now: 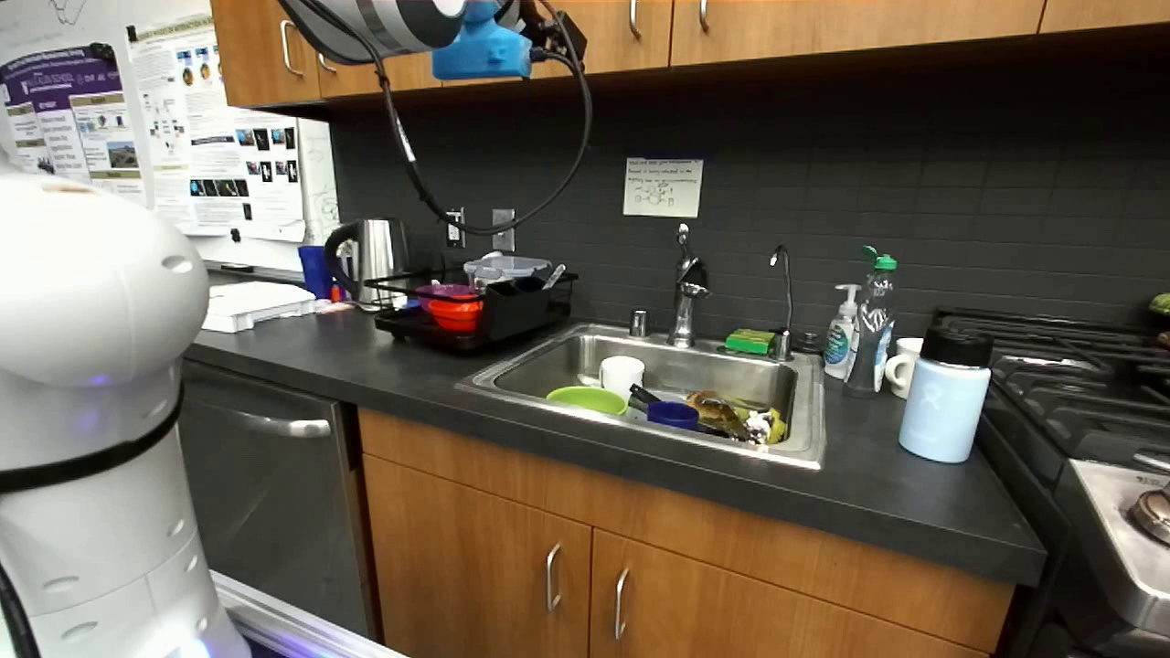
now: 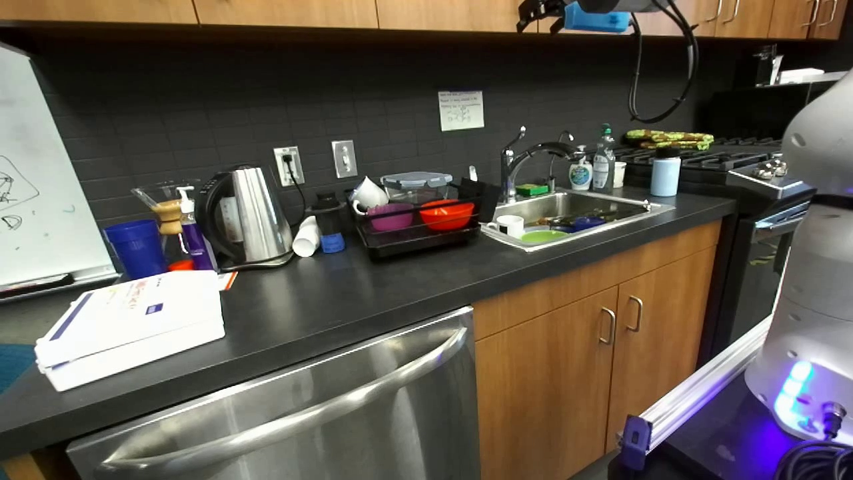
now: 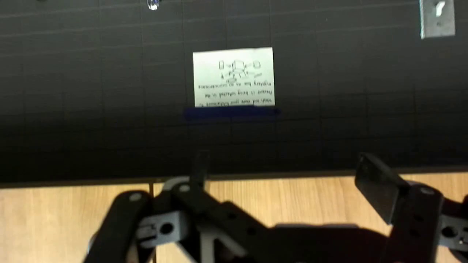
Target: Open the top left cabinet door
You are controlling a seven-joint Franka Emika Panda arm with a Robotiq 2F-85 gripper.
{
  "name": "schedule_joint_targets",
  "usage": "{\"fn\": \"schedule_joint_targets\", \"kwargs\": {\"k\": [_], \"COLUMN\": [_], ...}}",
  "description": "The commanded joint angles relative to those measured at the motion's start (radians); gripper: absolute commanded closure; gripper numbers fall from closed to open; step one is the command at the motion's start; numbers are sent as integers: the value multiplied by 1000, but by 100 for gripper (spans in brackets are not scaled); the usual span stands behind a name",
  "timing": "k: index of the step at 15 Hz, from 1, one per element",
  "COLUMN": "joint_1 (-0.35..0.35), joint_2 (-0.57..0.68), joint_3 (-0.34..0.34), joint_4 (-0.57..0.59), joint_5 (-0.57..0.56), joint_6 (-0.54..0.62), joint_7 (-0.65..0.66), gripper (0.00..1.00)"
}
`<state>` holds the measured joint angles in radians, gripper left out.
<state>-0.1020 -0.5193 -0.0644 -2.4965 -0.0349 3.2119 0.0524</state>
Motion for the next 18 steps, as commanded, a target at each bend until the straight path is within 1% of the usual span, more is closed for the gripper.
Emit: {"fn": "schedule_joint_targets", "kwargs": {"k": [1, 4, 8, 9, 15, 16, 17, 18], "joint_1": [-29, -56, -84, -88, -111, -112, -92, -92], "joint_2": [2, 38, 79, 70, 107, 114, 84, 86], "joint_3": [34, 54, 68, 71, 80, 82, 61, 62], "joint_4": [-4, 20, 51, 76, 168, 172, 134, 138], "joint_5": [8, 15, 19, 20, 17, 13, 1, 1], "joint_6": [142, 223, 281, 248, 245, 244, 243, 243], "joint_7": [20, 24, 22, 21, 19, 17, 18, 18], "gripper": [0, 0, 0, 0, 0, 0, 0, 0]}}
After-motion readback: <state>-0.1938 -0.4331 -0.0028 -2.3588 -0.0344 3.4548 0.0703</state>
